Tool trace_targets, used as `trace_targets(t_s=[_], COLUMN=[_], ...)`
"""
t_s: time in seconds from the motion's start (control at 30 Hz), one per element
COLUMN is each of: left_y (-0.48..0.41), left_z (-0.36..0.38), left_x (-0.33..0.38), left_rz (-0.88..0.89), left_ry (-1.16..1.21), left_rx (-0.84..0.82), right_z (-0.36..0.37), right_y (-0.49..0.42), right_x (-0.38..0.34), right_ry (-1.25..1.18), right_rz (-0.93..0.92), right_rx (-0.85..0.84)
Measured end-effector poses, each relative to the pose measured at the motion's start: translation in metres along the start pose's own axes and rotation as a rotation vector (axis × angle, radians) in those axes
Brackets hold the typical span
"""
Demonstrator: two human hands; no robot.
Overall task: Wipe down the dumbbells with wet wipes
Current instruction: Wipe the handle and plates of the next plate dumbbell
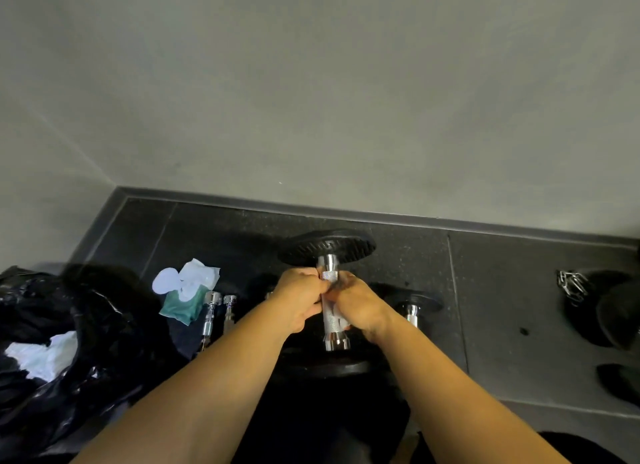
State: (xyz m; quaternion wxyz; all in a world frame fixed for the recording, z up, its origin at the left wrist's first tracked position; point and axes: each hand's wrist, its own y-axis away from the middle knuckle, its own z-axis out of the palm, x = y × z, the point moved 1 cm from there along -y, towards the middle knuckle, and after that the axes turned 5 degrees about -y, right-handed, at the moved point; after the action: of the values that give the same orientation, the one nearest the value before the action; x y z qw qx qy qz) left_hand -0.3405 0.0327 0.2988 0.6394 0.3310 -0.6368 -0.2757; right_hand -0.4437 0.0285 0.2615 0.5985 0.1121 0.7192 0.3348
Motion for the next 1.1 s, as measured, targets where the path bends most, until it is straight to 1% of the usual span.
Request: trace_targets(t_s=[0.1,0.27,0.37,0.53,0.63,0.73,0.8,1.0,1.1], left_y=[-0.021,-0.066,-0.096,-0.145,-0.161,-0.176,-0.185,-0.208,-0.219], left_z=[0.01,0.028,0.038,0.049,0.054,0.059,0.061,0.063,0.063], left_x=[-0.011,-0.034,-0.053,-0.088,-0.098,-0.105,-0.11,-0.119,-0.125], left_rz=[-0.024,-0.063,-0.068,-0.075,-0.083,-0.11,-0.137,-0.202,-0.226], left_ry=[0.019,-0.036,-0.108,-0.31,-0.391,-0.401,-0.411,-0.458,-0.474], left_rx=[0.027,0.074,0.081,0.089,0.065,0.012,0.008,-0.016,-0.036], right_z=[-0.007,-0.016,-0.019,-0.02,-0.02,-0.022,-0.023,-0.019,-0.018], right_y=[-0.02,-0.051,-0.073,-0.104,-0.124,-0.138,-0.145,-0.168,-0.172], right_x=[0.021,0.059,0.083,0.121,0.147,0.162,0.169,0.187,0.193], right_ry=[-0.021,-0.04,-0.009,0.024,-0.024,-0.069,-0.094,-0.057,-0.095], right_rz=[0.024,0.079,0.099,0.133,0.192,0.202,0.211,0.262,0.31], right_rx=[0.019,0.06,0.083,0.1,0.132,0.14,0.135,0.16,0.172])
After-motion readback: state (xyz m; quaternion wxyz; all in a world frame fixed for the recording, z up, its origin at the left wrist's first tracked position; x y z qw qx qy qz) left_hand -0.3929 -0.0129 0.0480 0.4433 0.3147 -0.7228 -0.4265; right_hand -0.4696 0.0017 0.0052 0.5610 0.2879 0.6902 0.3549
